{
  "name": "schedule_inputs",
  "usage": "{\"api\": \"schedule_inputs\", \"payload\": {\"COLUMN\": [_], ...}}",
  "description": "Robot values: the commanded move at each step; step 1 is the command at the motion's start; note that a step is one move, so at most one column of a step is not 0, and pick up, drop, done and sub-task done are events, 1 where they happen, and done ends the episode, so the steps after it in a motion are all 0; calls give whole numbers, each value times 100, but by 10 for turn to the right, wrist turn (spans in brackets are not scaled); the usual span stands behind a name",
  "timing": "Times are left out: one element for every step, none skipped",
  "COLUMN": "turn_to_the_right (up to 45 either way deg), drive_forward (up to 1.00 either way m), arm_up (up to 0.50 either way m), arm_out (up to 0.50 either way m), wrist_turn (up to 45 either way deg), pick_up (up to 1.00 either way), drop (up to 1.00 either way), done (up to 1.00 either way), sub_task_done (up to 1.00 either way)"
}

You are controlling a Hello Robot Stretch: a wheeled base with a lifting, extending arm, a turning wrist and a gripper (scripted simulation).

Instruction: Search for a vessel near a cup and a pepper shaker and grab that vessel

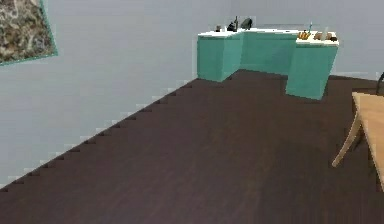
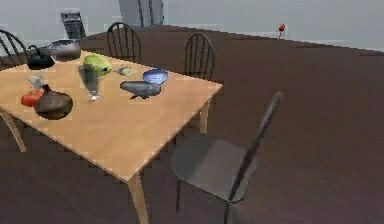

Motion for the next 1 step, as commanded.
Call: {"api": "schedule_inputs", "payload": {"turn_to_the_right": [0], "drive_forward": [30], "arm_up": [0], "arm_out": [0], "wrist_turn": [0], "pick_up": [0], "drop": [0], "done": [0], "sub_task_done": [0]}}
